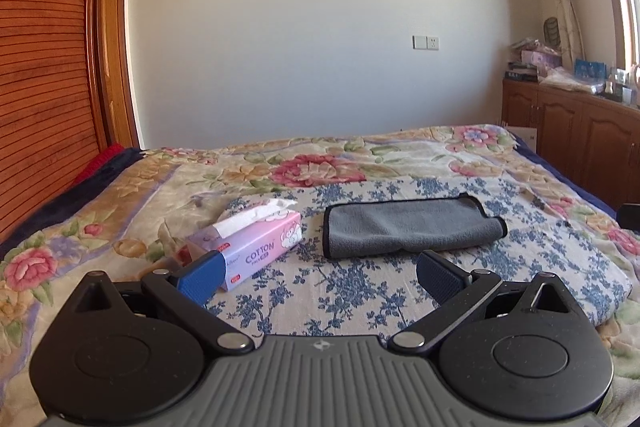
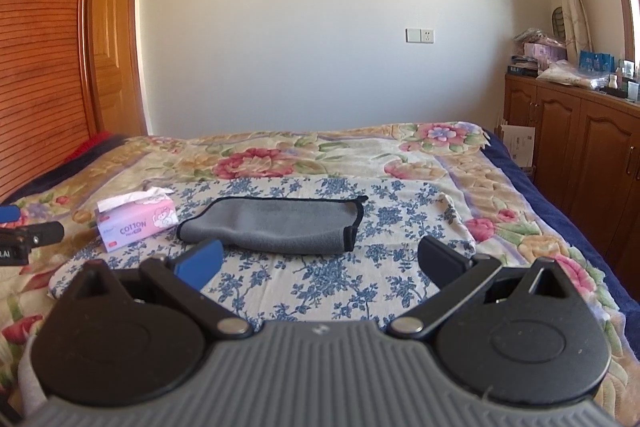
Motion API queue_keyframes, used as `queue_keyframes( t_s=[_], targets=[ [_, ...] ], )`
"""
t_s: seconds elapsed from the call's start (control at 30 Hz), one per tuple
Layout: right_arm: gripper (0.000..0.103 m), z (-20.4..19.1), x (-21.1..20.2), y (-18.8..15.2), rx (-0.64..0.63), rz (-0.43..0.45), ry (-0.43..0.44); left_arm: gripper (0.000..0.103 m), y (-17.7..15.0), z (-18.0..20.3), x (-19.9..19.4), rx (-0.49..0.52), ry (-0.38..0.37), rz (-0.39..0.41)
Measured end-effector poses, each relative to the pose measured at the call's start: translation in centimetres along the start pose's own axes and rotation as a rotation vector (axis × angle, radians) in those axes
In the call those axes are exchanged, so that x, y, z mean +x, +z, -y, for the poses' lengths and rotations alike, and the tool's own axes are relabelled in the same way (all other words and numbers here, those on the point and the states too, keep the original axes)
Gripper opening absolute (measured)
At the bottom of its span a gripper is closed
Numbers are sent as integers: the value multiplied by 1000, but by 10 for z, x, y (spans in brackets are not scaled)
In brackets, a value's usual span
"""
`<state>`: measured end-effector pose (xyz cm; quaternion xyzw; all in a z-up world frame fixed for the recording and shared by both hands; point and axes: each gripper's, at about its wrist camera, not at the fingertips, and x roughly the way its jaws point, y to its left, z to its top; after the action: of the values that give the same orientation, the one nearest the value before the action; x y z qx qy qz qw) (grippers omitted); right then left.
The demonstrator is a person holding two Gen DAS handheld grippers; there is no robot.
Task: Fold towel
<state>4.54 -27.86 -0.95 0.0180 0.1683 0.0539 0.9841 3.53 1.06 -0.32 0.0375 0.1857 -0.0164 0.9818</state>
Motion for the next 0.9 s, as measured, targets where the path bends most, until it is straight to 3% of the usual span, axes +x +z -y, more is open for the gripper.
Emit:
queue_keyframes(
  t_s=[0.53, 0.9],
  targets=[
    [103, 1, -10, 1, -16, 82, -39, 103, 1, -1, -16, 3, -12, 76],
    [103, 1, -11, 1, -18, 94, -44, 103, -2, 0, -17, 11, -10, 73]
  ],
)
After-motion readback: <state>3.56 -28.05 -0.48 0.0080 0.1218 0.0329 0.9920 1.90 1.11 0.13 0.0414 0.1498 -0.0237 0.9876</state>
